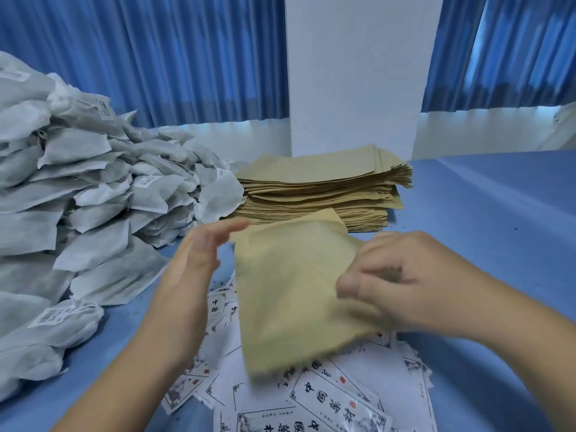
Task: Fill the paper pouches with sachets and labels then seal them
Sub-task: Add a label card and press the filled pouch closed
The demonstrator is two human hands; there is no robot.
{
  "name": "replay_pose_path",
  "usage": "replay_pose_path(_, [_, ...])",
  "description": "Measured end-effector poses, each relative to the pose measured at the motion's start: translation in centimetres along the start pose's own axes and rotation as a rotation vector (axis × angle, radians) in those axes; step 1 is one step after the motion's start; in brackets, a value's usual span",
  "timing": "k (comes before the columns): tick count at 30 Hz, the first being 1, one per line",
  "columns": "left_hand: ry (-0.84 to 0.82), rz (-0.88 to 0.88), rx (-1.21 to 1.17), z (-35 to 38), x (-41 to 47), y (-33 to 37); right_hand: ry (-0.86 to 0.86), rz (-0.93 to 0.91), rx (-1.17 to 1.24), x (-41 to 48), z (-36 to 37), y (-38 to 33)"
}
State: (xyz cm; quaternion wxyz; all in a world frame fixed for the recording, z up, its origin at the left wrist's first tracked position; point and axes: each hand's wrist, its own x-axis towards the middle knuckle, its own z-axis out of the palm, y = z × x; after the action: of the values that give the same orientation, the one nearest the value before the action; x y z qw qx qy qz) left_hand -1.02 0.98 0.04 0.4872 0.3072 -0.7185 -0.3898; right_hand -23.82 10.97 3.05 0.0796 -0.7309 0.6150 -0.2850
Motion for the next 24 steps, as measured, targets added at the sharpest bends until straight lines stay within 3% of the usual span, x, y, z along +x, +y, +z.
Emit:
replay_pose_path(3, [0.022, -0.351, 0.145, 0.5, 0.6, -1.0, 0.029, 0.300, 0.061, 0.3, -0.8, 2.9])
replay_pose_path(5, [-0.005, -0.467, 0.264, 0.7, 0.7, -1.5, -0.012, 0.464, -0.042, 0.5, -0.8, 4.9])
replay_pose_path(7, [-0.025, -0.530, 0.208, 0.8, 0.7, -1.8, -0.113, 0.611, -0.066, 0.4, -0.4, 6.4])
replay_pose_path(10, [0.015, -0.572, -0.100, 0.9, 0.7, -1.7, -0.085, 0.684, 0.147, 0.6, 0.1, 7.3])
replay_pose_path(15, [0.102, -0.638, -0.646, 0.9, 1.0, -1.1, 0.091, 0.641, 0.408, 0.4, -1.2, 6.7])
replay_pose_path(19, [-0.187, -0.788, -0.840, 0.9, 0.9, 0.0, 0.139, 0.556, 0.709, -0.7, -2.1, 6.2])
replay_pose_path(24, [-0.598, -0.745, -1.033, 1.6, -1.0, 2.1, 0.197, 0.524, 0.881, -4.0, -4.2, 5.7])
